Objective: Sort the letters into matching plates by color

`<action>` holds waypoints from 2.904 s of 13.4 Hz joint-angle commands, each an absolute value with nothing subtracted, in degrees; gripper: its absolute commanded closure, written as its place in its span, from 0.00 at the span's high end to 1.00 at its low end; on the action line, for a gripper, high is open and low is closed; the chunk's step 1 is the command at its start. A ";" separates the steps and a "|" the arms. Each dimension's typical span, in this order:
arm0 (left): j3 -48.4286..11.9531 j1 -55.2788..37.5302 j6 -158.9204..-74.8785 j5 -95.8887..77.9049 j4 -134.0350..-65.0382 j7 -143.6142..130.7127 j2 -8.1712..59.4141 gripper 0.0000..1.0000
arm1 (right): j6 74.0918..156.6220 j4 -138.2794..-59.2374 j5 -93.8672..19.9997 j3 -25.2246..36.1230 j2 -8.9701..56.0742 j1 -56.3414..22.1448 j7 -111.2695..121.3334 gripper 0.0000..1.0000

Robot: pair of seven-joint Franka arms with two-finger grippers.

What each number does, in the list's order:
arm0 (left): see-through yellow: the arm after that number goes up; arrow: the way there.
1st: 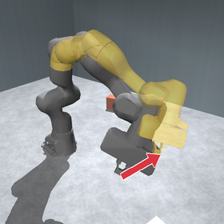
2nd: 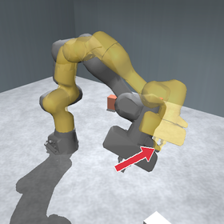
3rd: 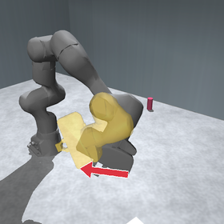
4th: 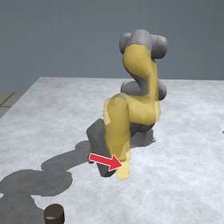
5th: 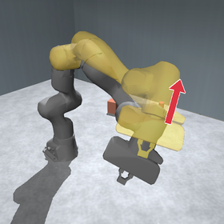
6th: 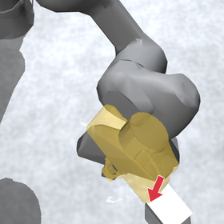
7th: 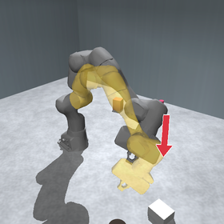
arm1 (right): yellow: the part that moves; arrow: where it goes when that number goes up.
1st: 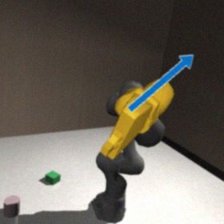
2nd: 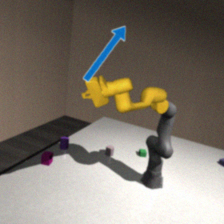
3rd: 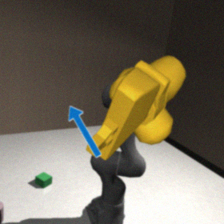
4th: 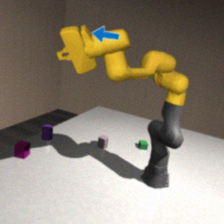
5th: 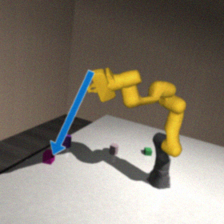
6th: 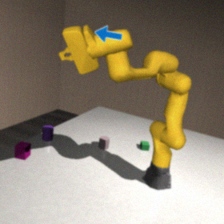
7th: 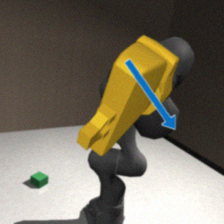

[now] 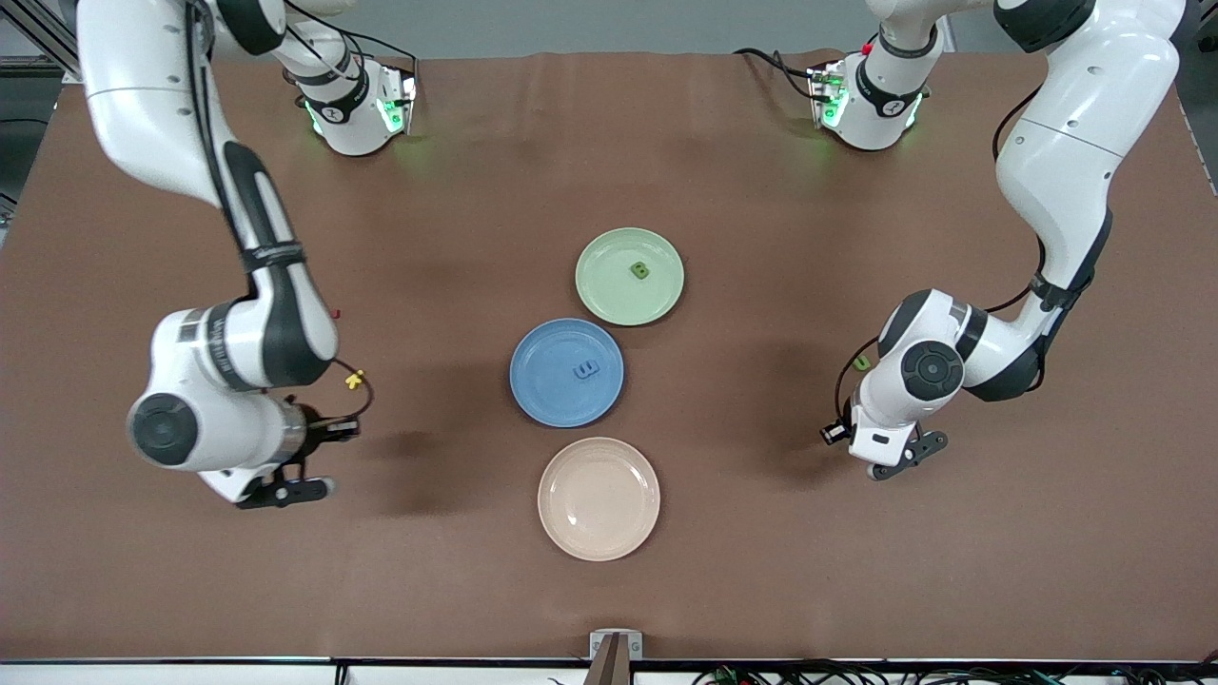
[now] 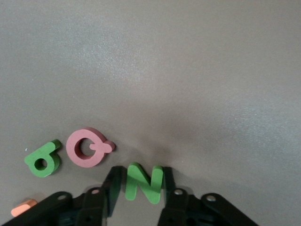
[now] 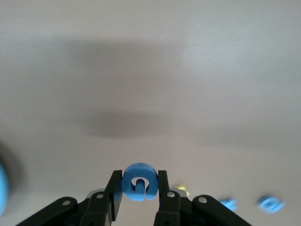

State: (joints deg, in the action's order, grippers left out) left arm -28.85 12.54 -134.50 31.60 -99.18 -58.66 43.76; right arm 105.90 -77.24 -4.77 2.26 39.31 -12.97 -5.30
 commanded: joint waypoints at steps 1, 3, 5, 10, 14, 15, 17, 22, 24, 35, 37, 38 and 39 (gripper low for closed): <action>-28.56 12.13 -134.03 32.61 -98.17 -59.06 44.47 0.11 | 105.29 -78.84 -5.09 2.64 37.62 -19.32 -17.10 0.21; -29.17 12.13 -133.42 32.08 -98.61 -59.50 43.60 0.04 | 105.90 -79.36 -5.27 2.64 37.62 -23.88 -21.95 0.21; -31.62 12.83 -131.32 31.73 -99.75 -60.20 42.28 0.02 | 107.48 -79.54 -7.80 2.64 37.79 -27.32 -26.17 0.21; -39.80 14.06 -128.94 31.55 -106.33 -71.34 38.50 0.01 | 121.09 -86.38 -8.53 2.64 38.23 -34.09 -29.97 0.21; -47.71 15.38 -128.94 31.55 -108.63 -85.48 38.58 0.00 | 123.92 -87.80 -9.14 2.55 38.85 -36.64 -30.85 0.21; -49.46 15.29 -129.02 31.55 -109.15 -89.00 38.76 0.00 | 124.36 -87.89 -9.92 2.55 39.02 -37.00 -30.85 0.21; -52.28 15.12 -129.11 31.55 -110.65 -94.19 38.85 0.01 | 126.81 -89.55 -10.19 2.55 39.29 -38.05 -30.76 0.21; -53.96 7.84 -134.28 31.55 -111.88 -109.05 40.51 0.01 | 130.87 -92.20 -10.20 2.55 39.90 -40.51 -30.85 0.23; -53.79 4.94 -137.45 31.64 -113.46 -110.82 40.95 0.03 | 131.04 -92.20 -10.20 2.46 40.78 -40.69 -30.76 0.26; -53.35 9.13 -137.20 38.39 -113.03 -108.64 37.89 1.00 | 115.69 -92.20 -10.11 2.90 31.13 -35.61 -29.71 1.00; -53.44 12.90 -134.57 39.55 -112.06 -102.61 36.22 0.98 | 110.33 -92.20 -9.76 2.99 27.18 -32.01 -27.00 1.00; -53.70 15.53 -133.86 39.55 -112.15 -98.57 35.95 0.97 | 108.48 -92.72 -9.76 2.99 25.51 -29.56 -24.98 1.00; -53.96 17.99 -133.77 39.55 -112.58 -95.57 35.86 0.95 | 107.85 -93.86 -9.76 2.99 23.92 -27.27 -23.22 1.00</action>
